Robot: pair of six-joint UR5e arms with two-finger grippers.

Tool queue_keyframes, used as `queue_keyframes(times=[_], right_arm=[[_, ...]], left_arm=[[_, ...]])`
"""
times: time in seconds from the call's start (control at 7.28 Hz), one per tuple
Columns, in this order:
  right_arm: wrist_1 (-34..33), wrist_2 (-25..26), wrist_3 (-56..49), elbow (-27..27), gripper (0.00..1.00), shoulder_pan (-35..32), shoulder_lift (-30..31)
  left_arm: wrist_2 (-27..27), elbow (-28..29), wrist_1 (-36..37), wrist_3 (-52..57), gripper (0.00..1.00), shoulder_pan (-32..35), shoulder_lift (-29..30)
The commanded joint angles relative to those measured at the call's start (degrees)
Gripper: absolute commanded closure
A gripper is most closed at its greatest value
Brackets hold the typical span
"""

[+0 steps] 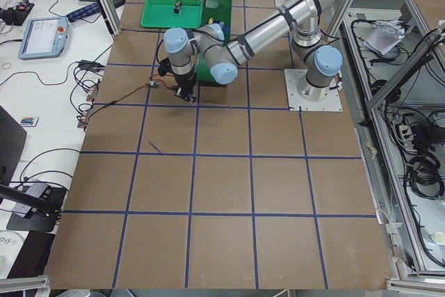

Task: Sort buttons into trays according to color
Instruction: 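Place the last green-capped button on the belt with the left gripper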

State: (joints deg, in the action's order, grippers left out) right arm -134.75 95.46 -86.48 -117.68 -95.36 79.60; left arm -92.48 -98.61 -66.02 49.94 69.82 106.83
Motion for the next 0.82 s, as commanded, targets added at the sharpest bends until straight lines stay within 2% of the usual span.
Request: queue_keyframes(times=[0.0,0.27,0.69], right_arm=[[-0.3,-0.3,17.3,0.8,0.01,0.5,0.1],[0.0,-0.6,36.0,2.0,0.01,2.0,0.1],[0.3,-0.7,63.3,2.3,0.0,2.0,0.8]], left_arm=[[-0.2,-3.9,-1.0,0.2,1.0,9.5,-6.4],[-0.6,-8.9,0.4,0.7,1.0,17.2,-9.4],[-0.9,-13.2,5.9,7.6,1.0,18.4,-9.2]])
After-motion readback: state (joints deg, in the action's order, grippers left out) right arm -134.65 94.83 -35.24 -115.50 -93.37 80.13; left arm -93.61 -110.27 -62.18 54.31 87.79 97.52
